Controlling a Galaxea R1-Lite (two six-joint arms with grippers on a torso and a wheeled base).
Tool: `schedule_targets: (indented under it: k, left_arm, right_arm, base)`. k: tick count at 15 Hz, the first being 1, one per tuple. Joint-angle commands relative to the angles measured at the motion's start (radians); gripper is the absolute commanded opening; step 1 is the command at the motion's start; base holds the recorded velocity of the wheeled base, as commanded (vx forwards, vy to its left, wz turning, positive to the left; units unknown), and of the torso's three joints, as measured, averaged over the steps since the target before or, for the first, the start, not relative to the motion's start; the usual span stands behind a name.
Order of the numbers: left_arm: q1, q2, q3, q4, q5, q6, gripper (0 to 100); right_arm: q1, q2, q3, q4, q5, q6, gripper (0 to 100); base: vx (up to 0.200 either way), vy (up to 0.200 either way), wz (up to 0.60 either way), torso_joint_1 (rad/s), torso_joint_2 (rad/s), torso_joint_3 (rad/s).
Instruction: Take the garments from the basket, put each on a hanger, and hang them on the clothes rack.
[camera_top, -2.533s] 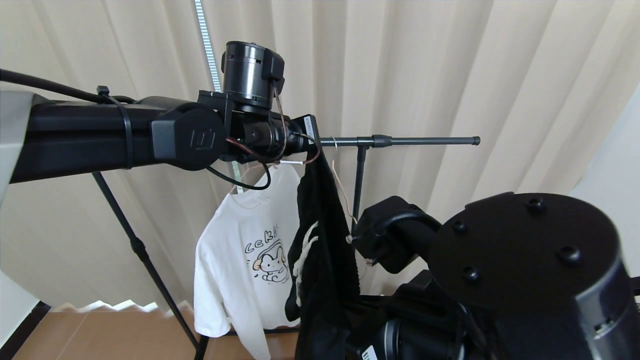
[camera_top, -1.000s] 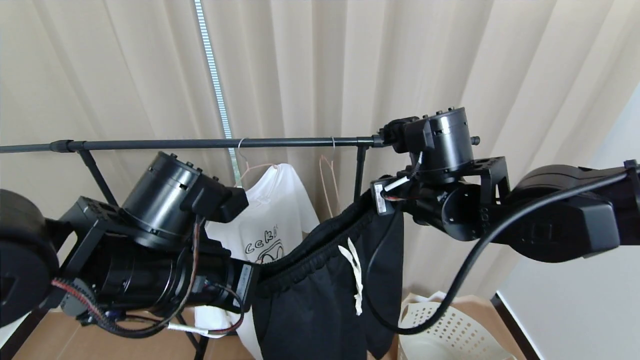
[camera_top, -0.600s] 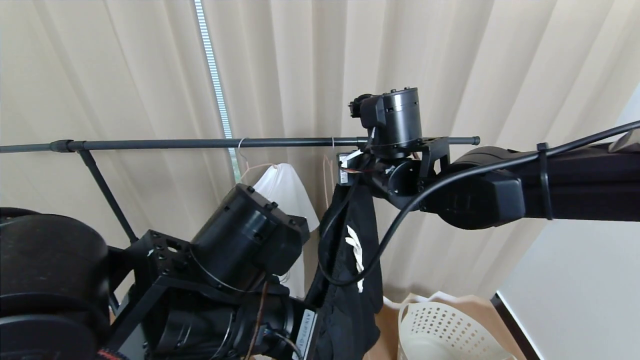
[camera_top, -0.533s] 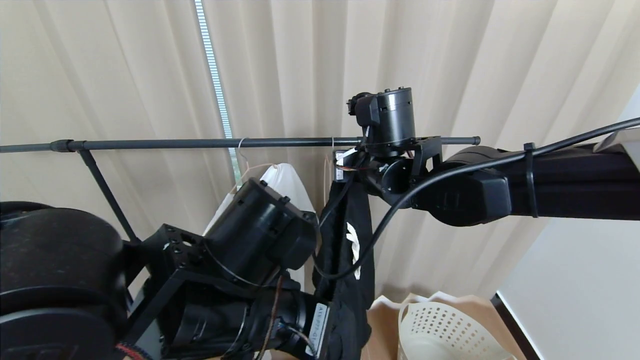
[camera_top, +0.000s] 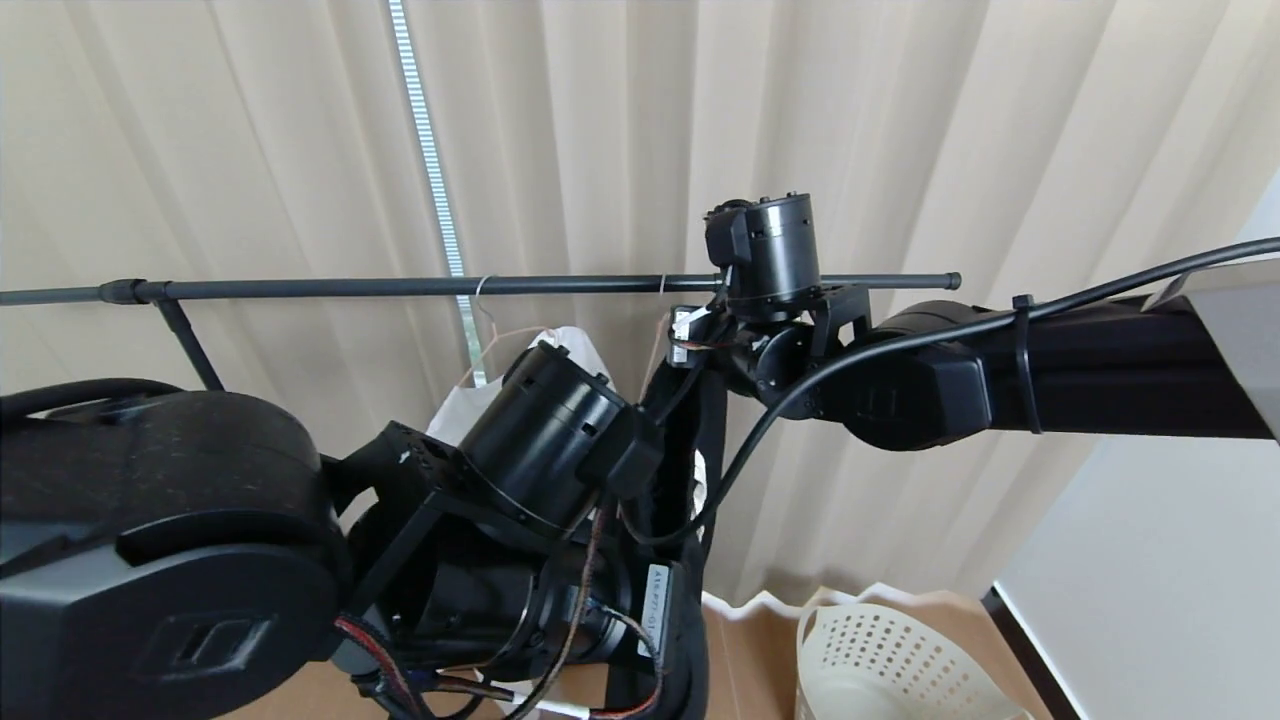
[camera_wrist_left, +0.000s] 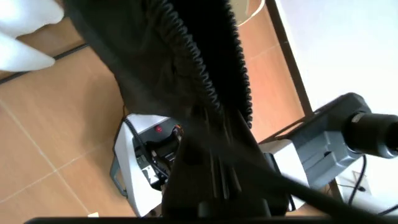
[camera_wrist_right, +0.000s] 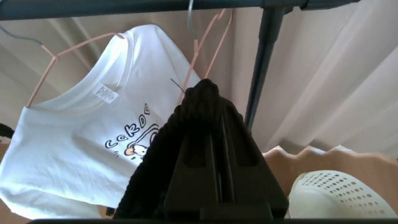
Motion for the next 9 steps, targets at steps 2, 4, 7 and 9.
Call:
schedule_targets:
  k: [2,4,7,9]
  left_arm:
    - [0.103,-0.094,0.075,0.001,0.015,0.005,0]
    - [0.177,-0.114,0.082,-0.001,0.02,0.028,0]
    - [0.227,-0.09,0.051,-0.007,0.06,0.056,0]
    - [0.237,-0.021,-0.044,-0.007,0.077,0.057,0]
  right_arm:
    - [-0.052,-0.14,0.16,-0.009,-0.006,0.005,0]
    - [-0.076,-0.251,0.295,-0.004,-0.012,0.002,0]
    - [-0.079,-0.373,0.453,0.002,-0.049,0.0,0]
    - [-0.078,-0.435,0.547,0.005,-0.112,-0.006,0]
  base:
    - [0.0,0.0,0.0,0.0,0.0,0.0]
    - [0.0,0.0,0.0,0.0,0.0,0.0]
    - [0.0,0.0,0.0,0.0,0.0,0.0]
    - [0.0,0.0,0.0,0.0,0.0,0.0]
